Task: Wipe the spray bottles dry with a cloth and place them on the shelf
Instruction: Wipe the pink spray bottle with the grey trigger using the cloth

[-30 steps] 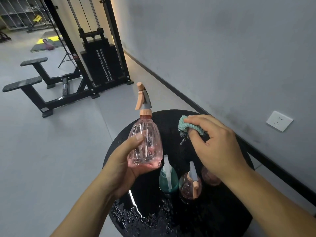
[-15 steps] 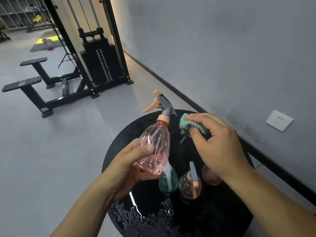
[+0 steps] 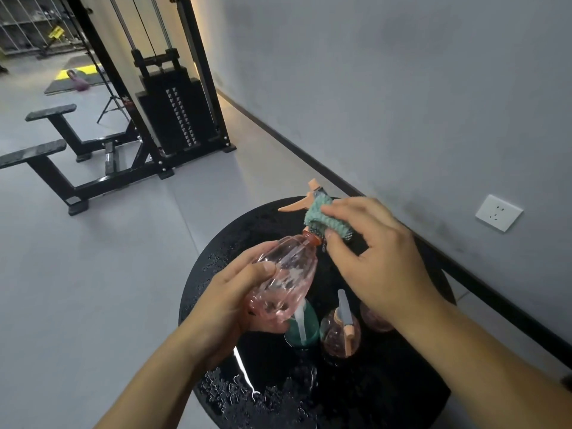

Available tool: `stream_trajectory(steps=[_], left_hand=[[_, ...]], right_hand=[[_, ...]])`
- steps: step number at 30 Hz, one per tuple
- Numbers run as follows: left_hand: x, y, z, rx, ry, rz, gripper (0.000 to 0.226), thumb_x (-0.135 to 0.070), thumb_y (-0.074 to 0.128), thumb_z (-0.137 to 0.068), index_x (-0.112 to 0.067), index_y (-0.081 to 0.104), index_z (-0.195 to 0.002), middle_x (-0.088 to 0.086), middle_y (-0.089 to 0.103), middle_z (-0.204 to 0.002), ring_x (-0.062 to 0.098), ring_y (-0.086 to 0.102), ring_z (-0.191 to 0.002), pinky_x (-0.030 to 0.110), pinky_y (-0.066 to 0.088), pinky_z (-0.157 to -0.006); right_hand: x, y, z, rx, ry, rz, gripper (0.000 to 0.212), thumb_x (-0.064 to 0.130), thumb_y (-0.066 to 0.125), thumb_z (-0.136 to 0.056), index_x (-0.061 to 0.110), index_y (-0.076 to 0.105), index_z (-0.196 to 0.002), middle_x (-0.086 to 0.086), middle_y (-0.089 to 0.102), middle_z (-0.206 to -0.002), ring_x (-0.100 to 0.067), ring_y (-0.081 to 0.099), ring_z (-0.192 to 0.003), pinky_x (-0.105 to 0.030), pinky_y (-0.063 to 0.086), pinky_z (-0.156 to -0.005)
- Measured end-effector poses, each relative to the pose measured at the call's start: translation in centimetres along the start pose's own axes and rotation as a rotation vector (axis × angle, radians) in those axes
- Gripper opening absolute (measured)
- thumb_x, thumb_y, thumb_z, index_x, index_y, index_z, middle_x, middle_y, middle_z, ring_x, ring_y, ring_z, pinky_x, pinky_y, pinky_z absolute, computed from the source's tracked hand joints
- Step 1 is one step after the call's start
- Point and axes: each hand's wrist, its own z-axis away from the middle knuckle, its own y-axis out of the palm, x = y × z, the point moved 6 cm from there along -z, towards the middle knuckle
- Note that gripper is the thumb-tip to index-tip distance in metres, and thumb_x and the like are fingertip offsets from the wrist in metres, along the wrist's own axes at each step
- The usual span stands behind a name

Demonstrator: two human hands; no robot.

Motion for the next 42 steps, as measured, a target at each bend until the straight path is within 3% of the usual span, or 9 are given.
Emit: stream_trajectory(steps=[6,9,13,18,22,30,34,39,42], left_hand=[[0.2,-0.3,-0.1,-0.001,-0.006,-0.024,0.043,-0.035,0.068,-0.082,-0.038,0.077,-0.124,0.007,0.078,-0.123,0.029,0.078,-0.092,0.046,0.063,-0.069],[0.2,-0.2,-0.2,0.003,-0.007,-0.032,0.045,-0.037,0.073,-0.077,-0.038,0.077,-0.122,0.007,0.078,-0.122,0.029,0.078,-0.092,0.046,0.064,-0.067],[0.4,-0.5,-0.2,-0.028,-0.012,-0.027,0.045,-0.035,0.073,-0.075,-0.038,0.079,-0.119,0.008,0.079,-0.119,0.029,0.079,-0.089,0.046,0.063,-0.064],[0.6,-0.3,-0.2,0.024,-0.037,-0.063,0.048,-0.035,0.071,-0.077,-0.038,0.077,-0.125,0.011,0.078,-0.122,0.029,0.078,-0.088,0.045,0.063,-0.067],[0.8,0.1,0.0,0.056,-0.060,-0.105,0.055,-0.041,0.077,-0.068,-0.039,0.078,-0.123,0.007,0.079,-0.123,0.036,0.079,-0.095,0.047,0.065,-0.067],[0.7,-0.4,-0.2,-0.006,-0.048,-0.086,0.042,-0.032,0.071,-0.079,-0.037,0.079,-0.120,0.009,0.080,-0.119,0.037,0.079,-0.092,0.045,0.066,-0.065],[0.5,0.0,-0.1,0.030,-0.039,-0.113,0.049,-0.038,0.078,-0.070,-0.040,0.080,-0.119,0.008,0.080,-0.120,0.037,0.079,-0.097,0.046,0.066,-0.067],[0.5,-0.9,-0.2,-0.028,-0.019,-0.083,0.044,-0.035,0.069,-0.079,-0.036,0.078,-0.123,0.010,0.079,-0.121,0.033,0.078,-0.089,0.043,0.063,-0.064],[0.6,-0.7,-0.2,-0.018,-0.036,-0.086,0.047,-0.035,0.072,-0.077,-0.035,0.078,-0.124,0.013,0.079,-0.120,0.033,0.078,-0.087,0.042,0.063,-0.063]], right_hand=[[-0.7,-0.4,-0.2,-0.007,0.038,0.041,0.032,0.006,0.070,-0.090,0.020,0.075,-0.119,0.012,0.063,-0.118,0.001,0.061,-0.107,-0.002,0.046,-0.088],[-1.1,-0.7,-0.2,-0.044,0.066,0.051,0.031,0.007,0.071,-0.090,0.019,0.076,-0.118,0.011,0.063,-0.118,0.000,0.060,-0.104,-0.001,0.046,-0.086],[-0.4,0.1,0.2,0.048,0.026,0.031,0.032,0.009,0.071,-0.089,0.022,0.075,-0.118,0.016,0.062,-0.117,0.002,0.061,-0.109,-0.007,0.050,-0.089],[-1.6,-1.0,-0.4,-0.034,0.072,0.086,0.032,0.009,0.072,-0.091,0.018,0.074,-0.122,0.011,0.062,-0.120,-0.002,0.061,-0.106,-0.002,0.047,-0.089],[-1.1,-0.8,-0.3,-0.037,0.009,0.096,0.037,0.004,0.071,-0.092,0.015,0.072,-0.128,0.007,0.062,-0.125,-0.003,0.059,-0.114,-0.012,0.050,-0.097],[-1.8,-0.7,-0.3,0.006,0.129,0.102,0.026,0.013,0.071,-0.088,0.021,0.076,-0.113,0.015,0.061,-0.113,0.000,0.060,-0.099,0.000,0.044,-0.082],[-1.4,-1.0,-0.3,-0.014,0.072,0.082,0.033,0.007,0.070,-0.093,0.017,0.073,-0.124,0.011,0.063,-0.122,-0.002,0.061,-0.110,-0.002,0.046,-0.091],[-1.9,-0.7,-0.1,0.006,0.125,0.060,0.024,0.011,0.071,-0.087,0.021,0.077,-0.109,0.014,0.064,-0.109,0.004,0.061,-0.097,-0.001,0.046,-0.078],[-1.6,-0.2,0.1,0.055,0.116,0.010,0.026,0.009,0.072,-0.088,0.021,0.077,-0.110,0.017,0.065,-0.110,0.005,0.061,-0.104,-0.006,0.049,-0.084]])
